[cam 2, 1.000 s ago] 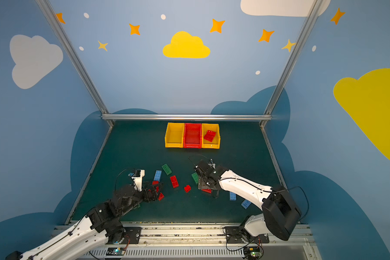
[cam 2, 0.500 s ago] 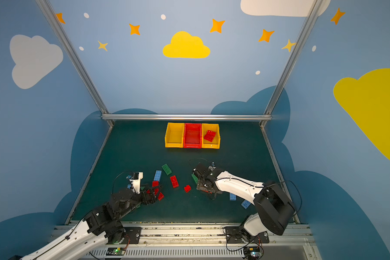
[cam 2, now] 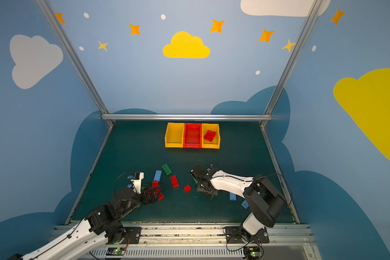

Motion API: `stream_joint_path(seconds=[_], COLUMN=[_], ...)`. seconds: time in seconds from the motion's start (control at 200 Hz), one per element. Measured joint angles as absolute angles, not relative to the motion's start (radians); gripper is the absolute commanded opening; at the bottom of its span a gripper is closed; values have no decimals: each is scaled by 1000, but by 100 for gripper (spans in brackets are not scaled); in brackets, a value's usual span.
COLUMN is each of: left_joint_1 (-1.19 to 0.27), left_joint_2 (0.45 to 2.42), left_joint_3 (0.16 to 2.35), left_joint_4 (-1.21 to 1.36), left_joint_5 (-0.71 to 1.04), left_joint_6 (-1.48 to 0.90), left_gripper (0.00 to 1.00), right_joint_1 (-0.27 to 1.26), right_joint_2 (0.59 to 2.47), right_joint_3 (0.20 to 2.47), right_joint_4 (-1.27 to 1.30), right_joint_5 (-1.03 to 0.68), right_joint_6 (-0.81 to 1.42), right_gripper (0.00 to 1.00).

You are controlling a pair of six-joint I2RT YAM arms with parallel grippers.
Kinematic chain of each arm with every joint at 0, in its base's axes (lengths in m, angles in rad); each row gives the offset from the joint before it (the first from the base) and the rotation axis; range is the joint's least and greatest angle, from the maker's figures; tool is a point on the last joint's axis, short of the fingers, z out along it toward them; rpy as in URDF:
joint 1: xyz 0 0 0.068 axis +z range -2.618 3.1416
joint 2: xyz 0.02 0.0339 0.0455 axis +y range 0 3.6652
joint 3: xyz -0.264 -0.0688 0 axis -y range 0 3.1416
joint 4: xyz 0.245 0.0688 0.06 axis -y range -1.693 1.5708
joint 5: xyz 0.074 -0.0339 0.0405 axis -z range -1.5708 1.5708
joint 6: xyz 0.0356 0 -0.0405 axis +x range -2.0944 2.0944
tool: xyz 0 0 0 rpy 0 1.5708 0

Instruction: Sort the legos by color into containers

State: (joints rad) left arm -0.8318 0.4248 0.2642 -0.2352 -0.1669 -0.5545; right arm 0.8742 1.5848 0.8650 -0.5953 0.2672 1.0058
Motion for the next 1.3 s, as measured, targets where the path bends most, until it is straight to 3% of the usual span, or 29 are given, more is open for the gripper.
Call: stream_joint_path(seconds=[0.195, 0.46, 0.621, 0.796, 1.036, 1.301], left_joint_1=[-832, -831, -831, -831, -831, -826], left_joint_2=[435, 537, 721, 941, 1185, 1245], left_joint_3=[263, 265, 308, 469, 694, 752], left_joint_4=[-226, -163, -100, -62, -40, -77], left_joint_5=[-169, -170, -168, -144, -121, -152], left_joint_6=[-553, -531, -508, -501, -481, -452], left_gripper=[100, 100, 100, 100, 100, 100], right_joint_1=[875, 855, 715, 551, 441, 371], right_joint_2=[1597, 1516, 1512, 1702, 2059, 2327], right_joint_3=[885, 1003, 1143, 1374, 1774, 2112], right_joint_4=[-597, -678, -643, -585, -573, -611], right_joint_5=[265, 327, 342, 312, 260, 218], right_joint_6=[1002, 903, 759, 607, 454, 376], right_gripper=[46, 47, 47, 47, 48, 56])
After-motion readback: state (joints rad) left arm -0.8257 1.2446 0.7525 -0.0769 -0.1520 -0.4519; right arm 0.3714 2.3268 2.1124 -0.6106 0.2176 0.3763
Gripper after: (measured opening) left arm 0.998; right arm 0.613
